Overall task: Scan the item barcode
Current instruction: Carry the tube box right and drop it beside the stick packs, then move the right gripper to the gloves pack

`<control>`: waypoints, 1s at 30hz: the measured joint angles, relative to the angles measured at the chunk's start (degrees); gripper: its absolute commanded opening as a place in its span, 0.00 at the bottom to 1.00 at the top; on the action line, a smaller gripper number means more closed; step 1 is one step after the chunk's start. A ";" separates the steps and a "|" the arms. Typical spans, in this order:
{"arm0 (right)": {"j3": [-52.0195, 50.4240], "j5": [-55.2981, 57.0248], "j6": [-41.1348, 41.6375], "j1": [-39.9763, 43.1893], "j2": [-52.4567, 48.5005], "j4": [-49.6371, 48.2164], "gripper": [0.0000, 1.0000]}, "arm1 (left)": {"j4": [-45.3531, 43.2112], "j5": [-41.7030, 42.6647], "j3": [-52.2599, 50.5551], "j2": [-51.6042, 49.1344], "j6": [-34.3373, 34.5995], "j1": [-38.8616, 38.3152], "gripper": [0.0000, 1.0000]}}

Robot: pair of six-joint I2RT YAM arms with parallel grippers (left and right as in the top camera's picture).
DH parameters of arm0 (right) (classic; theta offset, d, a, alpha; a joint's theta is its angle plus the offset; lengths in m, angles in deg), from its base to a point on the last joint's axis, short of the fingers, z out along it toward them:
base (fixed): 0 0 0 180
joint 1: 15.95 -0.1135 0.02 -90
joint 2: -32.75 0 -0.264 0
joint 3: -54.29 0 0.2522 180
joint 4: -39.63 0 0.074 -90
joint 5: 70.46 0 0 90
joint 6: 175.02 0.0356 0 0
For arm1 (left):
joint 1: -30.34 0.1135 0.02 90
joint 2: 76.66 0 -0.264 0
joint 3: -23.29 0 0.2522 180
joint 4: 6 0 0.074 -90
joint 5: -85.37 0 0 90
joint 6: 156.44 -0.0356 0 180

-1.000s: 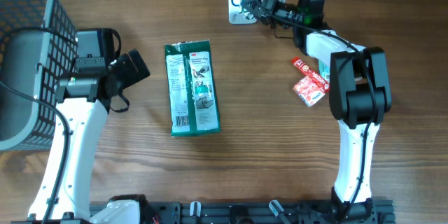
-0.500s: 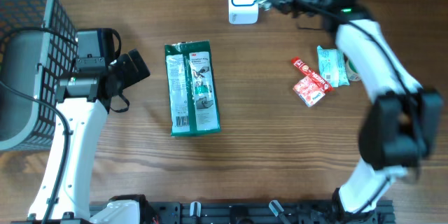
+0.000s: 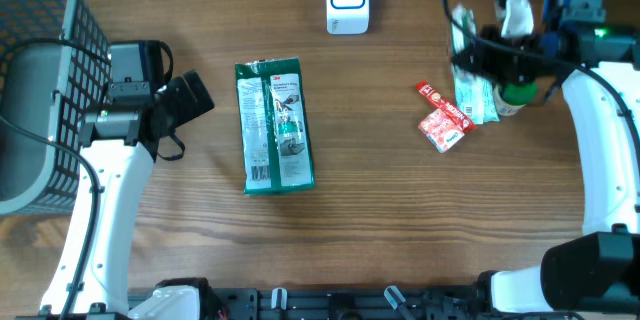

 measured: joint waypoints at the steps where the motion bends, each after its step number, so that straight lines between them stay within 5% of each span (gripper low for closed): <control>1: -0.85 2.64 -0.59 0.00 0.00 0.92 0.04 | -0.02 0.00 0.00 0.00 0.00 0.00 1.00; 7: -13.44 16.15 -2.29 0.02 -0.04 -3.54 0.05 | -0.04 -0.02 0.00 0.00 0.00 0.00 1.00; 9: -17.97 19.02 -2.14 0.02 -0.09 -7.48 0.25 | -0.02 0.02 0.00 0.00 0.00 0.00 1.00; 12: -22.64 22.16 -1.60 0.02 -0.11 -11.56 0.36 | -0.02 0.02 0.00 0.00 0.00 0.00 1.00; 14: -25.29 24.06 -1.33 0.02 -0.11 -13.99 0.66 | -0.02 0.00 0.00 0.00 0.00 0.00 1.00; 15: -25.66 24.48 -1.44 0.02 -0.11 -14.23 0.71 | -0.02 0.00 0.00 0.00 0.00 0.00 1.00; 22: -24.63 25.55 -1.16 0.00 -0.17 -13.03 0.75 | -0.02 0.00 0.00 0.00 0.00 0.00 1.00; 30: -4.55 20.90 -0.85 -7.08 -0.33 -6.10 0.73 | -0.02 0.00 0.00 0.00 0.00 0.00 1.00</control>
